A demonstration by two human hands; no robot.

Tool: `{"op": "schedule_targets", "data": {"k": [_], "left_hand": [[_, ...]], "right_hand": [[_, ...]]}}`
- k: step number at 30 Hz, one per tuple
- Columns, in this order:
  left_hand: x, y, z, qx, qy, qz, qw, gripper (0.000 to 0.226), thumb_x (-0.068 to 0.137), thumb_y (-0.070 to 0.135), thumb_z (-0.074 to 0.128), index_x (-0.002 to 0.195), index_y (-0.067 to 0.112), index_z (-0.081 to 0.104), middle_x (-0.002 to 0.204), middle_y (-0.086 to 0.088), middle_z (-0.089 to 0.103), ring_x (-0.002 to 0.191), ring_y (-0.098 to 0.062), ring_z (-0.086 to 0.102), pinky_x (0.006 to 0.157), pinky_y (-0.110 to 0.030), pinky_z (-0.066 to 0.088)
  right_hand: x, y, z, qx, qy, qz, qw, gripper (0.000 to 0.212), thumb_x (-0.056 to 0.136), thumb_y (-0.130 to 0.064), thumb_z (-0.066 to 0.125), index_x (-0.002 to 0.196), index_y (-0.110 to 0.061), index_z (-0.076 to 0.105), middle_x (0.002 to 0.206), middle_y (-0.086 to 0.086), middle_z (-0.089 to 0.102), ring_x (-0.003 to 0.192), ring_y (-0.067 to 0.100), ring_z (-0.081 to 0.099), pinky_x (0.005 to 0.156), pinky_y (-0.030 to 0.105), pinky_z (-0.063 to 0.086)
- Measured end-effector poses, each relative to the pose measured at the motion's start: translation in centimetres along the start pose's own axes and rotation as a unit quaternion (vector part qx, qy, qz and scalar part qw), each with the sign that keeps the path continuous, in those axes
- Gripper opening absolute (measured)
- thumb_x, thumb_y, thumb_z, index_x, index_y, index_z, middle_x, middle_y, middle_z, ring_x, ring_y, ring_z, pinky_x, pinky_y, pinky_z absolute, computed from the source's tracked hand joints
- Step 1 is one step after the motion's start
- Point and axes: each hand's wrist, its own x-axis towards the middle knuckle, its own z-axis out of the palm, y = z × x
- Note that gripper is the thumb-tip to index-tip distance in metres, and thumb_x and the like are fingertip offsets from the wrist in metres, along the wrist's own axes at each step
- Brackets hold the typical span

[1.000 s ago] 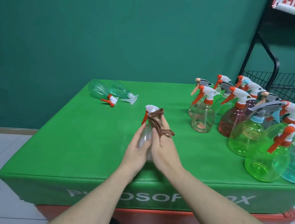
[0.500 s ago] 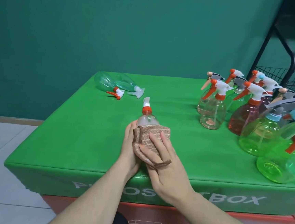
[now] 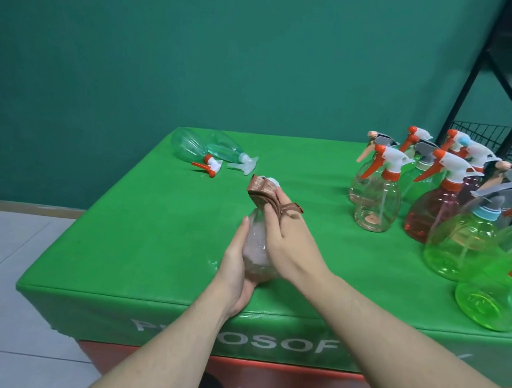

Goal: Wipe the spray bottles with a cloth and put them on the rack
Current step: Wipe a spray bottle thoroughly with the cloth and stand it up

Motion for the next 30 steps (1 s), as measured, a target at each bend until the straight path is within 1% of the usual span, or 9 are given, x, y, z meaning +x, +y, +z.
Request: {"op": "schedule_targets", "data": {"k": [3, 5, 7, 11, 15, 18, 20, 24, 30], "left_hand": [[0.1, 0.0, 0.1, 0.008, -0.006, 0.009, 1.000, 0.050, 0.099, 0.057, 0.044, 0.131, 0.027, 0.066, 0.123, -0.006, 0.075, 0.105, -0.021, 0.072, 0.079, -0.038, 0.057], [0.3, -0.2, -0.1, 0.012, -0.003, 0.021, 1.000, 0.061, 0.091, 0.062, 0.048, 0.138, 0.026, 0.061, 0.129, -0.007, 0.072, 0.113, -0.025, 0.071, 0.079, -0.039, 0.059], [0.6, -0.4, -0.2, 0.014, -0.004, 0.027, 1.000, 0.063, 0.095, 0.065, 0.042, 0.140, 0.024, 0.060, 0.131, -0.007, 0.071, 0.117, -0.025, 0.070, 0.078, -0.037, 0.061], [0.8, -0.4, -0.3, -0.012, -0.008, 0.025, 1.000, 0.067, 0.105, 0.062, 0.023, 0.139, 0.017, 0.060, 0.130, -0.009, 0.071, 0.115, -0.021, 0.071, 0.076, -0.028, 0.061], [0.9, 0.0, -0.4, -0.006, -0.005, 0.005, 1.000, 0.085, 0.098, 0.074, 0.025, 0.139, 0.008, 0.059, 0.131, -0.020, 0.069, 0.122, -0.032, 0.067, 0.096, -0.040, 0.056], [1.0, -0.2, -0.3, -0.021, 0.024, 0.015, 0.999, 0.105, 0.078, 0.082, 0.063, 0.147, 0.005, 0.047, 0.137, -0.028, 0.062, 0.126, -0.042, 0.062, 0.105, -0.053, 0.052], [1.3, -0.6, -0.4, -0.027, 0.025, 0.020, 0.999, 0.113, 0.071, 0.077, 0.077, 0.150, 0.005, 0.041, 0.140, -0.031, 0.057, 0.128, -0.047, 0.059, 0.107, -0.058, 0.049], [1.5, -0.9, -0.9, -0.047, 0.004, 0.029, 0.998, 0.105, 0.078, 0.070, 0.078, 0.151, 0.003, 0.043, 0.142, -0.033, 0.055, 0.132, -0.048, 0.056, 0.114, -0.060, 0.042], [1.4, -0.8, -1.0, -0.028, -0.011, 0.037, 0.999, 0.093, 0.085, 0.063, 0.074, 0.153, 0.008, 0.042, 0.144, -0.026, 0.057, 0.136, -0.040, 0.055, 0.120, -0.054, 0.036]], "right_hand": [[0.2, 0.3, 0.4, 0.016, 0.017, 0.030, 0.999, 0.065, 0.099, -0.048, 0.024, 0.156, -0.021, 0.037, 0.159, -0.004, 0.041, 0.145, 0.008, 0.034, 0.120, 0.021, 0.023], [-0.6, 0.6, 0.5, 0.015, 0.029, 0.017, 0.999, 0.056, 0.102, -0.043, 0.027, 0.155, -0.027, 0.038, 0.153, -0.009, 0.047, 0.141, 0.005, 0.040, 0.114, 0.016, 0.027], [-1.9, 0.7, 0.5, 0.018, 0.031, -0.021, 0.999, 0.046, 0.106, -0.033, 0.033, 0.152, -0.034, 0.038, 0.152, -0.011, 0.047, 0.140, 0.003, 0.040, 0.118, 0.020, 0.029], [-4.8, 1.7, 1.3, 0.000, 0.029, -0.111, 0.993, 0.057, 0.103, -0.021, 0.039, 0.149, -0.053, 0.027, 0.162, -0.015, 0.027, 0.153, 0.006, 0.017, 0.127, 0.035, 0.015], [-7.2, 3.9, 1.7, -0.056, 0.002, -0.122, 0.991, 0.054, 0.102, -0.031, 0.035, 0.155, -0.040, 0.030, 0.168, -0.015, 0.010, 0.157, 0.014, 0.004, 0.127, 0.048, 0.010], [-8.3, 4.7, 1.5, -0.081, -0.003, -0.134, 0.988, 0.054, 0.103, -0.032, 0.036, 0.158, -0.032, 0.031, 0.169, -0.009, 0.010, 0.157, 0.018, 0.006, 0.126, 0.053, 0.012], [-8.4, 4.9, 1.4, -0.092, 0.002, -0.145, 0.985, 0.054, 0.104, -0.030, 0.040, 0.157, -0.024, 0.035, 0.169, -0.002, 0.013, 0.157, 0.023, 0.009, 0.124, 0.055, 0.017], [-8.2, 4.3, 1.7, -0.094, 0.014, -0.147, 0.985, 0.052, 0.102, -0.030, 0.048, 0.151, -0.013, 0.044, 0.167, 0.009, 0.020, 0.156, 0.030, 0.012, 0.123, 0.056, 0.022], [-7.0, 3.0, 1.9, -0.113, 0.032, -0.136, 0.984, 0.051, 0.102, -0.036, 0.044, 0.147, -0.013, 0.045, 0.168, 0.009, 0.016, 0.157, 0.025, 0.002, 0.126, 0.049, 0.014]]}}
